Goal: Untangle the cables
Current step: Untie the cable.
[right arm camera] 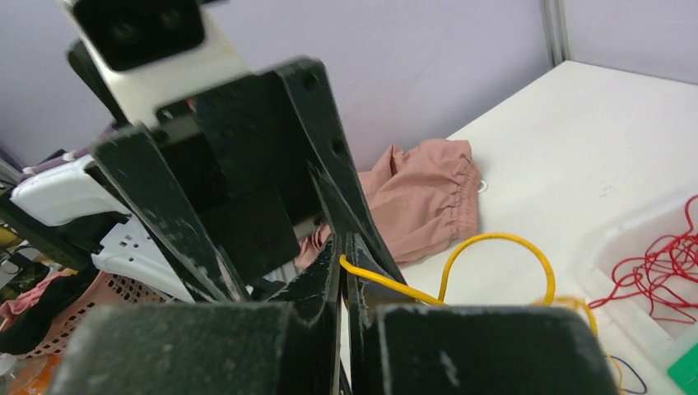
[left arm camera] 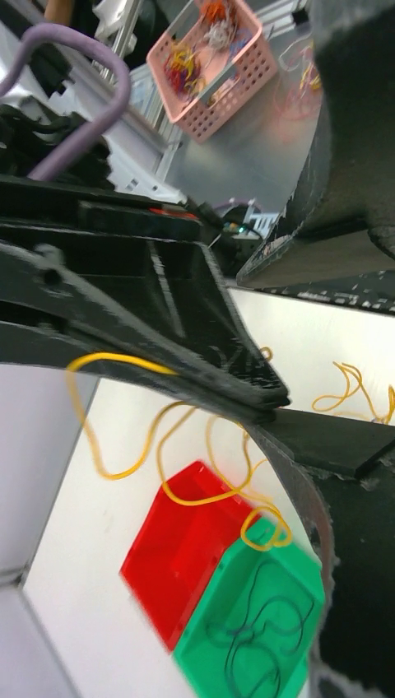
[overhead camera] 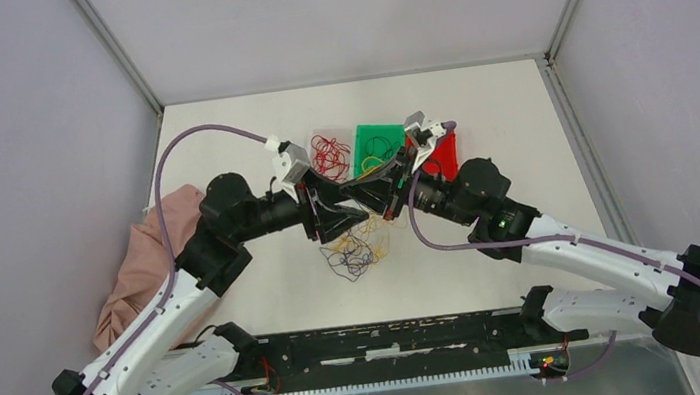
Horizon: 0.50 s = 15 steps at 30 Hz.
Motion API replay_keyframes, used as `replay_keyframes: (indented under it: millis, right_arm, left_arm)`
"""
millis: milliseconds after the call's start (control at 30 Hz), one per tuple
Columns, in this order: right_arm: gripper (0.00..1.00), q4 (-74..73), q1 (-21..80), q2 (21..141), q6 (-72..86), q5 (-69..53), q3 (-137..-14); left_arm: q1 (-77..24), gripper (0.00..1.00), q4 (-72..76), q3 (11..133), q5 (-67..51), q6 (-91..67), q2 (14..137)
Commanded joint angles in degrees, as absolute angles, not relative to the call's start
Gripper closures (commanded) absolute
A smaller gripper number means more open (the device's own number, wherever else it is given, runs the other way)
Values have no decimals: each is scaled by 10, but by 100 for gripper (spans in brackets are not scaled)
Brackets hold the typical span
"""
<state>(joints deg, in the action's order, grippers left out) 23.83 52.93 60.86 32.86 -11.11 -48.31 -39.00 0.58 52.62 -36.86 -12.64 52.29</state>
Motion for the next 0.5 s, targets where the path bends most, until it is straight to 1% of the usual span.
replay_keyframes:
  millis: [0,233,467]
  right_arm:
    - [99,268,541,600,308,-110,-533]
    - [99,238,546,608,294,-122,-564]
    - [99,251,566,624,299,-114,-575]
  left_arm:
    - [-400,37,10,496,-398,-177,501]
    - [-400,34,26,479,-416,-171,486]
    - [-399,37,90,496,-416,-223,517]
